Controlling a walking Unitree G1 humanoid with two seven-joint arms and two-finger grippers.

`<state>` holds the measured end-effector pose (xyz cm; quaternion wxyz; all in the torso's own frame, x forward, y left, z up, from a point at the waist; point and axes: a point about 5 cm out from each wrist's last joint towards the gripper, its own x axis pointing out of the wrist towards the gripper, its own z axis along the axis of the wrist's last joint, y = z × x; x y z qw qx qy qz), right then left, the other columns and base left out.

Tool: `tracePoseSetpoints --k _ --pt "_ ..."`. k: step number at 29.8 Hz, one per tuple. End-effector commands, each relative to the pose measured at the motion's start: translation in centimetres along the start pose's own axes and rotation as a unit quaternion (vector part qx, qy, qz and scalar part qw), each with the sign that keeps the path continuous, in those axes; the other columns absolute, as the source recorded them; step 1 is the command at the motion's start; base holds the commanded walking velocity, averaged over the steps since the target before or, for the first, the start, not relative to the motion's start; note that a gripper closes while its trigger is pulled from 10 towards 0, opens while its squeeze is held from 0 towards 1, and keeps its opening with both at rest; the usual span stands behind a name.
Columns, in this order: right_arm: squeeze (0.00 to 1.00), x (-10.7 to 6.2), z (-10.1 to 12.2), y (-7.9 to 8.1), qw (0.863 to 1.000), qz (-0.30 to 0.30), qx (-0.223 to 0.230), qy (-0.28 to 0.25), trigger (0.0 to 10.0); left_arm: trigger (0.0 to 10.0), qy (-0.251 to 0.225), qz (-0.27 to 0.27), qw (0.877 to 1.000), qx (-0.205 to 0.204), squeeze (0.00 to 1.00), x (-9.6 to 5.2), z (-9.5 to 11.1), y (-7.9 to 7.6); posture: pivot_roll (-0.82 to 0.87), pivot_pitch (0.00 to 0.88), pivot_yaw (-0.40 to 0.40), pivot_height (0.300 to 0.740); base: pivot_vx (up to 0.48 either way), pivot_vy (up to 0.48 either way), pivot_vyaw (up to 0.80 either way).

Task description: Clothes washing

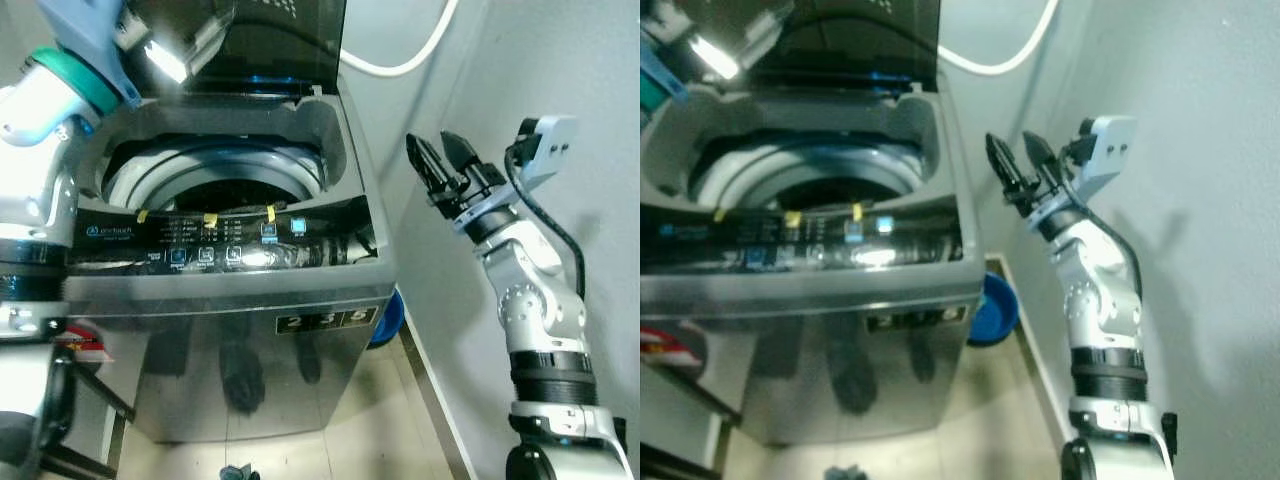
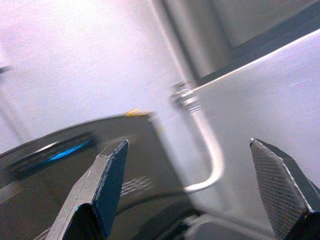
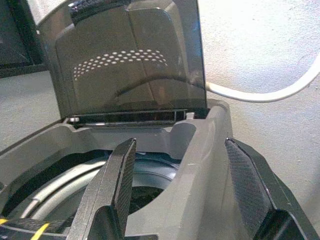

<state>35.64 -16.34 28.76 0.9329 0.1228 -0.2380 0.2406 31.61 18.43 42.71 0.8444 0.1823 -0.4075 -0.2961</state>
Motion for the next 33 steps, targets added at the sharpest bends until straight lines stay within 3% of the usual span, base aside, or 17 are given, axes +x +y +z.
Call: tracePoseSetpoints --k 1,3,4,5,8,9,10,13,15,17,21,23,24,25,33 --pt "0.00 -0.1 -0.1 0.0 1.000 0.000 0.006 0.002 10.0 10.0 0.011 -0.029 0.999 -0.010 0.00 -0.4 -0.5 -0.8 0.05 0.108 0.005 0.740 0.000 0.000 0.00" --pt "0.00 -0.1 -0.1 0.0 1.000 0.000 0.006 0.002 10.0 10.0 0.011 -0.029 0.999 -0.010 0.00 -0.4 -0.5 -0.8 0.05 0.108 0.005 0.740 0.000 0.000 0.00" --pt "0.00 -0.1 -0.1 -0.1 1.000 -0.001 0.006 0.001 10.0 10.0 0.035 -0.027 0.999 0.016 0.00 -0.6 -1.4 -1.2 0.05 0.110 0.004 0.740 0.000 0.000 0.00" --pt "0.00 -0.1 -0.1 -0.1 1.000 -0.001 0.006 0.001 10.0 10.0 0.035 -0.027 0.999 0.016 0.00 -0.6 -1.4 -1.2 0.05 0.110 0.004 0.740 0.000 0.000 0.00" --pt "0.00 -0.2 -0.1 -0.1 1.000 -0.002 0.007 0.000 10.0 10.0 0.077 -0.010 0.988 0.133 0.00 -0.6 -3.7 -3.0 0.05 0.111 0.001 0.740 0.000 0.000 0.00" --pt "0.00 -0.1 -0.2 0.0 1.000 -0.002 0.007 -0.001 10.0 10.0 0.063 0.011 0.992 0.106 0.00 -0.4 -3.8 -3.8 0.05 0.113 0.003 0.740 0.000 0.000 0.00" --pt "0.00 -0.1 -0.2 0.0 1.000 -0.002 0.007 -0.001 10.0 10.0 0.063 0.011 0.992 0.106 0.00 -0.4 -3.8 -3.8 0.05 0.113 0.003 0.740 0.000 0.000 0.00" --pt "0.00 -0.1 -0.3 0.4 1.000 -0.002 0.004 -0.003 10.0 10.0 0.036 0.070 0.997 -0.006 0.00 0.0 -3.6 -4.4 0.05 0.114 0.004 0.740 0.000 0.000 0.00" --pt "0.00 -0.2 -0.3 0.9 1.000 -0.003 0.000 -0.008 10.0 10.0 0.030 0.141 0.987 -0.075 0.00 -0.3 -3.9 -4.2 0.04 0.114 0.007 0.740 0.000 0.000 0.00" --pt "0.00 -0.4 -0.2 1.3 1.000 -0.007 -0.001 -0.012 10.0 10.0 0.029 0.177 0.978 -0.103 0.00 -0.6 -4.1 -4.2 0.04 0.114 0.006 0.740 0.000 0.000 0.00" --pt "0.00 -0.7 0.1 2.0 0.999 -0.029 0.003 -0.027 10.0 10.0 0.034 0.186 0.975 -0.114 0.00 -0.9 -4.3 -5.1 0.04 0.111 0.003 0.740 0.000 0.000 0.00" --pt "0.00 -0.8 0.1 2.1 0.999 -0.040 0.007 -0.032 10.0 10.0 0.037 0.157 0.980 -0.118 0.00 -0.8 -4.3 -6.0 0.04 0.111 0.004 0.740 0.000 0.000 0.00" --pt "0.00 -1.0 0.4 2.5 0.998 -0.053 0.005 -0.044 10.0 10.0 0.036 0.114 0.984 -0.129 0.00 -0.9 -4.1 -8.0 0.04 0.116 0.010 0.740 0.000 0.000 0.00" --pt "0.00 -1.0 0.5 2.6 0.997 -0.056 0.002 -0.049 10.0 10.0 0.035 0.105 0.985 -0.134 0.00 -1.0 -4.0 -8.5 0.04 0.116 0.010 0.740 0.000 0.000 0.00" --pt "0.00 -1.3 1.0 3.5 0.995 -0.071 -0.019 -0.071 10.0 10.0 0.047 0.108 0.982 -0.149 0.00 -1.4 -3.3 -9.4 0.04 0.126 0.022 0.740 0.000 0.000 0.00"
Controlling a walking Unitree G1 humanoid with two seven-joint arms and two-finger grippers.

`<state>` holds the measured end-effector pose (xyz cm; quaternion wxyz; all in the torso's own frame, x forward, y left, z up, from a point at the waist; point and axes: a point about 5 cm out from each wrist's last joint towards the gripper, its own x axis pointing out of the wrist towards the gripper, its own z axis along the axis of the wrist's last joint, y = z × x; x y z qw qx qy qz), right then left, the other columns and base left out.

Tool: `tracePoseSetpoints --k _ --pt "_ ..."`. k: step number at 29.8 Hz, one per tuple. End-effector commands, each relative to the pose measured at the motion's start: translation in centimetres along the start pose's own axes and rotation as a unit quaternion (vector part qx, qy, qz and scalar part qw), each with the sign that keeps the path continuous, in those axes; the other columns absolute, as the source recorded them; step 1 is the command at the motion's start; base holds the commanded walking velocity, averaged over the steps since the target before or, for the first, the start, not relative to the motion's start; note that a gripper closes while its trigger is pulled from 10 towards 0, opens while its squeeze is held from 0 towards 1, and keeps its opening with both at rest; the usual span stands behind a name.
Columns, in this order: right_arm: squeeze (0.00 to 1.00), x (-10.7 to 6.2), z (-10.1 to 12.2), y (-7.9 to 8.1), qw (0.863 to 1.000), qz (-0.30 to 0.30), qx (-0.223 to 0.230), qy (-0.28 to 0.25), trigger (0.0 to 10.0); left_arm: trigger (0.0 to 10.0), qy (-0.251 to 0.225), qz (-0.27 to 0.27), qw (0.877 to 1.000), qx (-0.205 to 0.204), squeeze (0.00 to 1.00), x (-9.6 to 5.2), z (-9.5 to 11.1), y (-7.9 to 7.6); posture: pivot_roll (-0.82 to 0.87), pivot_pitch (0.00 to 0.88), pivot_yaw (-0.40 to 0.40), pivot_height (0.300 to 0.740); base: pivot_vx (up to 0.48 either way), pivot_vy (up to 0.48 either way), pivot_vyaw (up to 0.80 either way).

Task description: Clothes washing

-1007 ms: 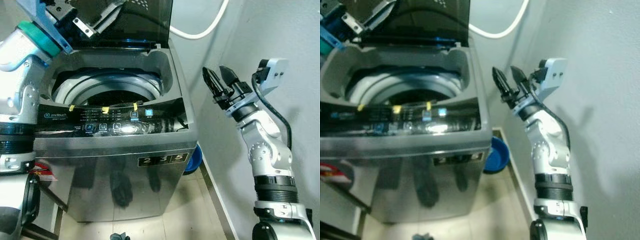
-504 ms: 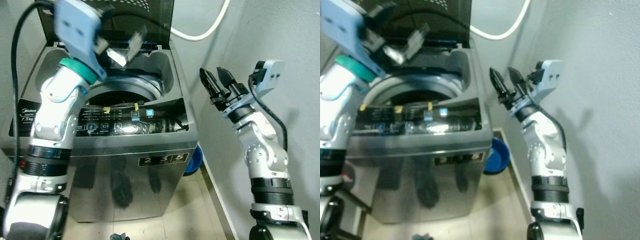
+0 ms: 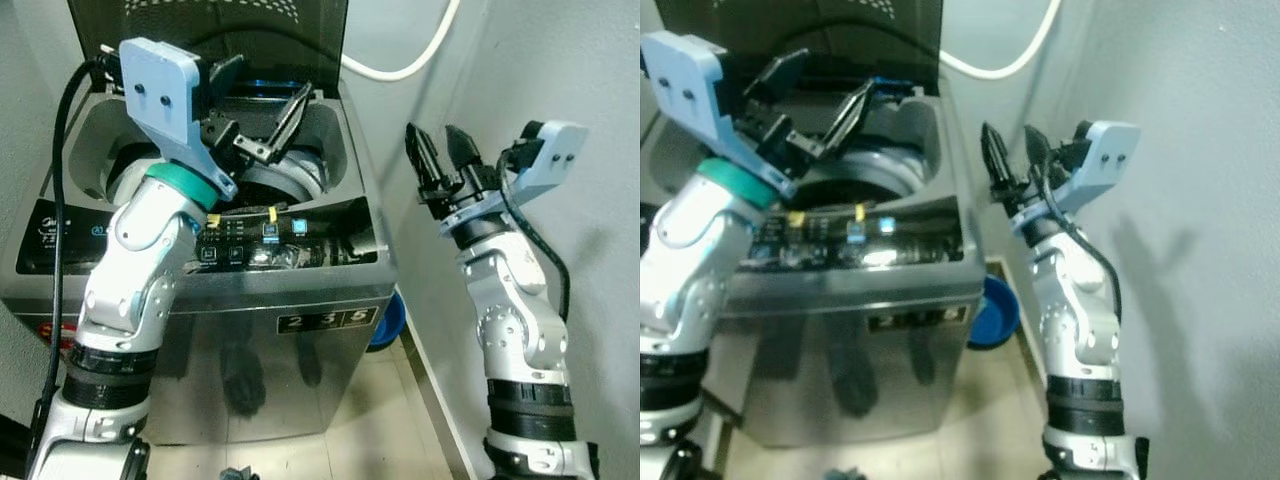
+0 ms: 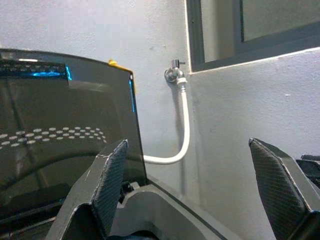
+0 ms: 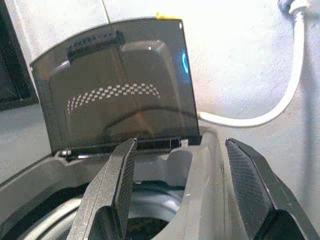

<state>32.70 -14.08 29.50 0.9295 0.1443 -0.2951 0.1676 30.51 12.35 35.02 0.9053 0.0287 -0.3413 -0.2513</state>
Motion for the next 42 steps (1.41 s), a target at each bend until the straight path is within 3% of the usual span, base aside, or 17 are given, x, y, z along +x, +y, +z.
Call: tracePoseSetpoints --k 1,8,16,24,34,42 --pt "0.00 -0.4 0.1 0.2 1.000 -0.009 -0.023 -0.007 10.0 10.0 0.008 0.005 1.000 -0.007 0.00 -0.4 0.0 -0.2 0.04 0.124 0.021 0.740 0.000 0.000 0.00" --pt "0.00 -0.8 -0.5 0.9 0.999 -0.008 -0.053 -0.006 10.0 10.0 0.021 0.027 0.999 0.020 0.00 -1.3 -0.6 -0.1 0.03 0.097 0.011 0.740 0.000 0.000 0.00" --pt "0.00 -1.6 -1.6 0.3 0.997 -0.025 -0.065 0.016 10.0 10.0 0.060 0.090 0.992 0.065 0.00 -3.5 -2.3 1.8 -0.01 0.056 -0.015 0.740 0.000 0.000 0.00" --pt "0.00 -1.8 -1.2 -0.4 0.996 -0.044 -0.083 0.008 10.0 10.0 0.065 0.090 0.991 0.075 0.00 -3.2 -3.0 1.7 -0.06 0.044 0.013 0.740 0.000 0.000 0.00" --pt "0.00 -2.4 -1.3 0.1 0.995 -0.055 -0.089 0.000 10.0 10.0 0.058 0.116 0.989 0.076 0.00 -2.2 -3.8 2.1 -0.12 0.030 0.064 0.740 0.000 0.000 0.00" --pt "0.00 -1.7 -1.4 0.5 0.995 -0.049 -0.089 -0.006 10.0 10.0 0.056 0.122 0.988 0.080 0.00 -1.8 -3.9 3.1 -0.07 0.002 0.083 0.740 0.000 0.000 0.00"
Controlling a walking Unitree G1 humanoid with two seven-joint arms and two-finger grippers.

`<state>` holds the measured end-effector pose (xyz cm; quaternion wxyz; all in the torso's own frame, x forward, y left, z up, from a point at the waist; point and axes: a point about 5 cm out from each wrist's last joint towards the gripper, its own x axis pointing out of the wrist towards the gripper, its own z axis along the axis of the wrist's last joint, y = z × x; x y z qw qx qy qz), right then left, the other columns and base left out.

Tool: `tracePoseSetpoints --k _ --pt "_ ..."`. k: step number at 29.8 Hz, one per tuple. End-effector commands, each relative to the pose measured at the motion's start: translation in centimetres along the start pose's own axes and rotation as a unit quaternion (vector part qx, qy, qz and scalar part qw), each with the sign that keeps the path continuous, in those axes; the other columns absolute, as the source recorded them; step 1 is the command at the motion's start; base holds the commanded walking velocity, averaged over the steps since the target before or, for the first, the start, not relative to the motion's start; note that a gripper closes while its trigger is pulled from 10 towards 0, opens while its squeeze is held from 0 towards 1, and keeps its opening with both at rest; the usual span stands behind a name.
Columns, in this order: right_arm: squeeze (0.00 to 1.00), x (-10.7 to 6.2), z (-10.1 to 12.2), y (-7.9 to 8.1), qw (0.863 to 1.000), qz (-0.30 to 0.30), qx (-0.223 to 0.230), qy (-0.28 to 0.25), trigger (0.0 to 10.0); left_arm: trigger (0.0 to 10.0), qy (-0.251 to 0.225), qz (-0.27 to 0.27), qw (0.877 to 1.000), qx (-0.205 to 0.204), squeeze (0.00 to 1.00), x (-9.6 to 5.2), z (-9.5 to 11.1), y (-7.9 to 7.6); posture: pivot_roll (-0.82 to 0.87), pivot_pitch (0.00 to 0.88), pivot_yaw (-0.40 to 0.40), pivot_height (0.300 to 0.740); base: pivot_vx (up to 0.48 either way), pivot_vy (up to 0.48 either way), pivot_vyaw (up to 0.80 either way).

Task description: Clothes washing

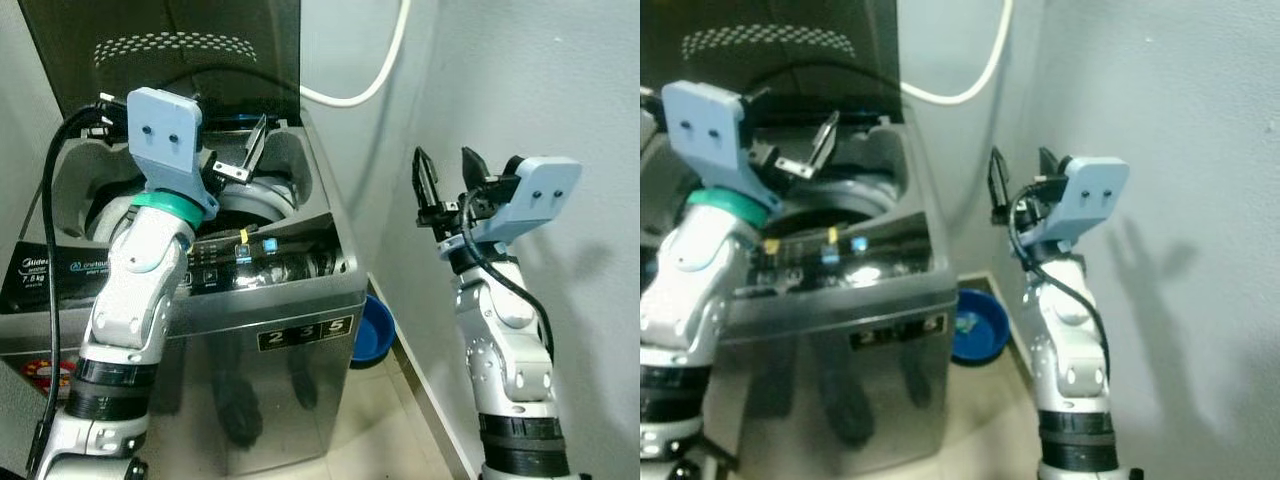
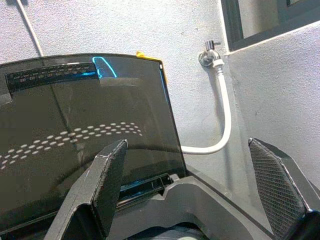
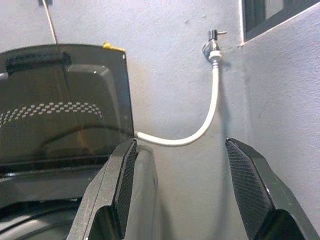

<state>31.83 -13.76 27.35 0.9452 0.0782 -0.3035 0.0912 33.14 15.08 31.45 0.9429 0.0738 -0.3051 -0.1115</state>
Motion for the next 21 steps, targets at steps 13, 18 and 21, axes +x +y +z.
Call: tracePoseSetpoints --k 13,18,21 --pt "0.00 -1.2 -3.3 -0.5 0.998 -0.010 0.023 0.058 10.0 10.0 0.014 0.007 1.000 0.023 0.00 -1.8 -0.8 0.3 0.02 0.000 0.010 0.740 0.000 0.000 0.00" --pt "0.00 -1.1 -3.4 -0.5 0.998 -0.008 0.023 0.059 10.0 10.0 0.016 0.004 0.999 0.028 0.00 -2.2 -0.9 0.3 0.03 0.000 0.000 0.740 0.000 0.000 0.00" --pt "0.00 -1.4 -3.6 -0.7 0.998 0.006 0.009 0.063 10.0 10.0 0.027 -0.031 0.999 0.019 0.00 -4.0 -0.7 -1.0 0.05 0.000 -0.011 0.740 0.000 0.000 0.00"
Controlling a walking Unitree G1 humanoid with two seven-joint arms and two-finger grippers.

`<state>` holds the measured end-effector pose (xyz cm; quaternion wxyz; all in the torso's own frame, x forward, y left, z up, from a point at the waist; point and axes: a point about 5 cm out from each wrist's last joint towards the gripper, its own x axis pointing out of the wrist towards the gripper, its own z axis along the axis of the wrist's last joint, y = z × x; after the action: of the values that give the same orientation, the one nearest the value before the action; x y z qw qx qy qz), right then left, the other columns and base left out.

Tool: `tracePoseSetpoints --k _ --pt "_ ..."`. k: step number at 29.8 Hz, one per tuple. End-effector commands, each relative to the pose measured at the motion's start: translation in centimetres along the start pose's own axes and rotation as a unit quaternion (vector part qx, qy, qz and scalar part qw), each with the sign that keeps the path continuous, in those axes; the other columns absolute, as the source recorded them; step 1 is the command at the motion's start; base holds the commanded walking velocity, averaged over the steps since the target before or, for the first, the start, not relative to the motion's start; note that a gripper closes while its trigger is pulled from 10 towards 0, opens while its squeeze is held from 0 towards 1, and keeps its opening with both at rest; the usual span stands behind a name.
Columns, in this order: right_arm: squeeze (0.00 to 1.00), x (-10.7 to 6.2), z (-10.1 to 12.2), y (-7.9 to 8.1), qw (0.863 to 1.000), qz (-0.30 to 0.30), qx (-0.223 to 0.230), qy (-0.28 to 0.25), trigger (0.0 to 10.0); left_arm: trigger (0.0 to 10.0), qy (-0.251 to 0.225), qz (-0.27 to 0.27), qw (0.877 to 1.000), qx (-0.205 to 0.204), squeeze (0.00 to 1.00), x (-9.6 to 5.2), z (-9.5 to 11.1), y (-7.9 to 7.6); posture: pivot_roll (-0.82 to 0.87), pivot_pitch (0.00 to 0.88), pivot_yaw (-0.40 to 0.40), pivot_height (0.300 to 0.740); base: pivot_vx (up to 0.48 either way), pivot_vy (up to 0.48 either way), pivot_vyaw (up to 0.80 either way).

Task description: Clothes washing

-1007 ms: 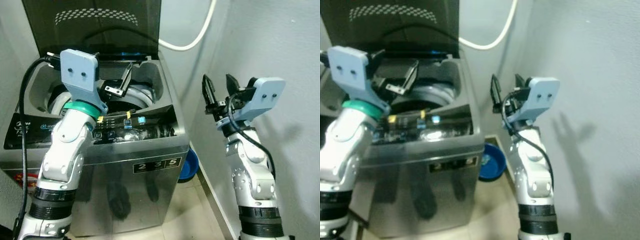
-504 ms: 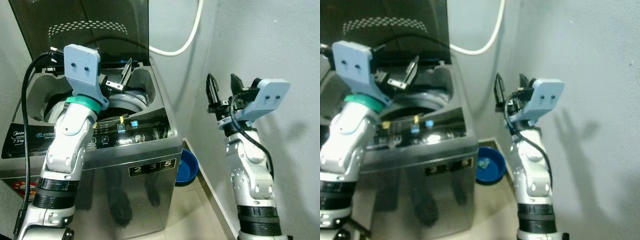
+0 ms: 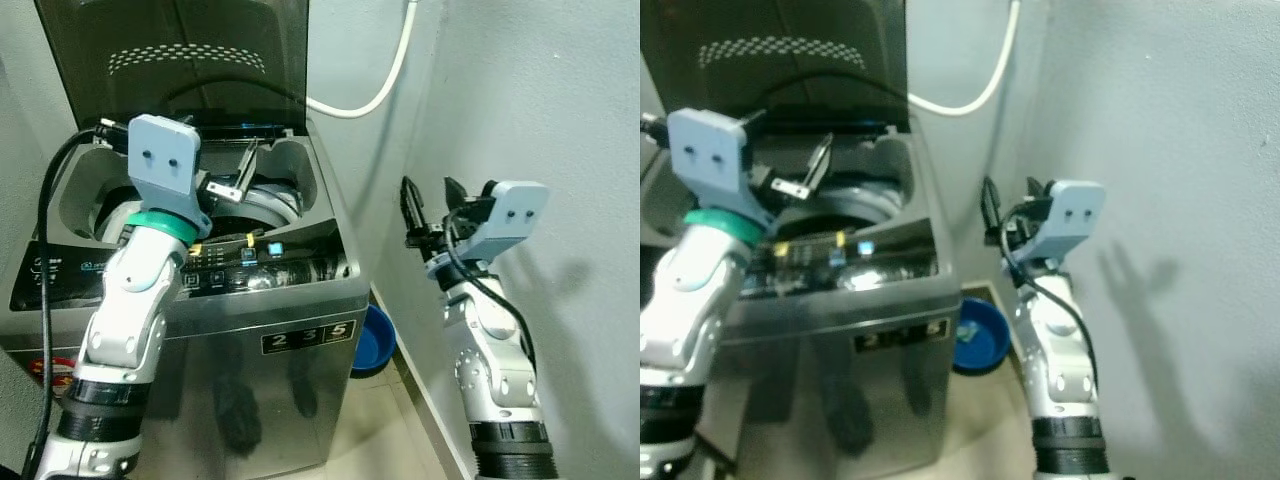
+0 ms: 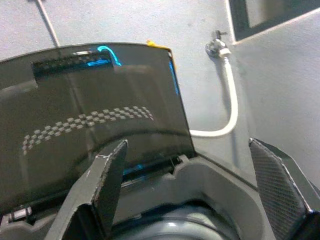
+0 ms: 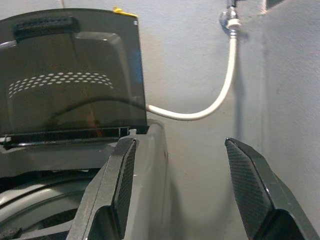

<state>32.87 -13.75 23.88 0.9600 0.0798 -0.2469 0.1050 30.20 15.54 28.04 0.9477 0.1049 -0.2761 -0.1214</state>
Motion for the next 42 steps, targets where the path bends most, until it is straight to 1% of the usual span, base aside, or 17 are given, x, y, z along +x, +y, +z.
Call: tracePoseSetpoints --k 1,2,3,4,5,6,8,12,14,16,17,19,21,22,27,32,42 --pt "0.00 -0.6 -0.7 -0.2 1.000 0.006 -0.007 0.011 10.0 10.0 0.003 -0.023 1.000 -0.007 0.00 -0.6 0.2 -0.9 0.05 0.000 -0.013 0.740 0.000 0.000 0.00" --pt "0.00 -0.6 -0.7 -0.2 1.000 0.006 -0.007 0.011 10.0 10.0 0.003 -0.023 1.000 -0.007 0.00 -0.6 0.2 -0.9 0.05 0.000 -0.013 0.740 0.000 0.000 0.00" --pt "0.00 -2.2 -2.0 -0.4 0.999 0.005 -0.009 0.038 10.0 10.0 0.041 -0.017 0.999 -0.029 0.00 -2.8 -1.3 -2.2 0.06 0.000 -0.013 0.740 0.000 0.000 0.00" --pt "0.00 -2.2 -2.0 -0.4 0.999 0.005 -0.009 0.038 10.0 10.0 0.041 -0.017 0.999 -0.029 0.00 -2.8 -1.3 -2.2 0.06 0.000 -0.013 0.740 0.000 0.000 0.00" --pt "0.00 -2.8 -2.5 -0.4 0.999 0.001 -0.008 0.048 10.0 10.0 0.067 -0.010 0.997 -0.035 0.00 -3.8 -2.4 -2.9 0.06 0.000 -0.014 0.740 0.000 0.000 0.00" --pt "0.00 -3.1 -2.8 -0.3 0.999 -0.001 -0.006 0.054 10.0 10.0 0.083 -0.007 0.996 -0.038 0.00 -4.5 -3.2 -3.4 0.06 0.000 -0.014 0.740 0.000 0.000 0.00" --pt "0.00 -3.1 -3.1 -0.2 0.998 -0.002 -0.006 0.056 10.0 10.0 0.097 -0.012 0.995 -0.035 0.00 -5.0 -4.1 -4.5 0.06 0.000 -0.014 0.740 0.000 0.000 0.00" --pt "0.00 -2.4 -3.1 -0.2 0.999 -0.002 -0.006 0.053 10.0 10.0 0.088 -0.024 0.996 -0.025 0.00 -4.4 -4.2 -4.9 0.06 0.000 -0.018 0.740 0.000 0.000 0.00" --pt "0.00 -1.5 -2.8 -0.1 0.999 0.012 -0.011 0.042 10.0 10.0 0.077 -0.016 0.997 -0.025 0.00 -3.7 -3.6 -4.2 0.07 0.000 -0.023 0.740 0.000 0.000 0.00" --pt "0.00 -1.4 -2.8 -0.1 0.999 0.014 -0.011 0.041 10.0 10.0 0.077 -0.015 0.997 -0.026 0.00 -3.6 -3.4 -4.2 0.07 0.000 -0.023 0.740 0.000 0.000 0.00" --pt "0.00 -1.2 -2.6 -0.2 0.999 0.014 -0.013 0.039 10.0 10.0 0.073 -0.009 0.997 -0.020 0.00 -3.4 -3.2 -3.7 0.08 0.000 -0.033 0.740 0.000 0.000 0.00" --pt "0.00 -1.1 -2.5 -0.3 0.999 0.015 -0.015 0.038 10.0 10.0 0.071 -0.005 0.997 -0.016 0.00 -3.2 -3.0 -3.3 0.08 0.000 -0.034 0.740 0.000 0.000 0.00" --pt "0.00 -1.0 -2.4 -0.2 0.999 0.026 -0.022 0.035 10.0 10.0 0.057 0.020 0.998 -0.003 0.00 -2.7 -2.3 -1.8 0.08 0.000 -0.031 0.740 0.000 0.000 0.00" --pt "0.00 -1.1 -2.4 -0.2 0.999 0.026 -0.023 0.035 10.0 10.0 0.056 0.026 0.998 -0.001 0.00 -2.6 -2.3 -1.5 0.08 0.000 -0.031 0.740 0.000 0.000 0.00" --pt "0.00 -1.2 -2.5 0.1 0.999 0.020 -0.012 0.035 10.0 10.0 0.049 0.027 0.998 0.005 0.00 -2.4 -2.0 -1.2 0.07 0.000 -0.028 0.740 0.000 0.000 0.00" --pt "0.00 -1.2 -2.5 0.2 0.999 0.013 -0.008 0.033 10.0 10.0 0.052 0.027 0.998 -0.005 0.00 -2.3 -2.0 -1.4 0.07 0.012 -0.022 0.740 0.000 0.000 0.00" --pt "0.00 -1.3 -2.3 0.1 1.000 0.007 0.007 0.026 10.0 10.0 0.050 0.037 0.998 -0.016 0.00 -1.7 -1.9 -0.9 0.06 0.019 -0.010 0.740 0.000 0.000 0.00"
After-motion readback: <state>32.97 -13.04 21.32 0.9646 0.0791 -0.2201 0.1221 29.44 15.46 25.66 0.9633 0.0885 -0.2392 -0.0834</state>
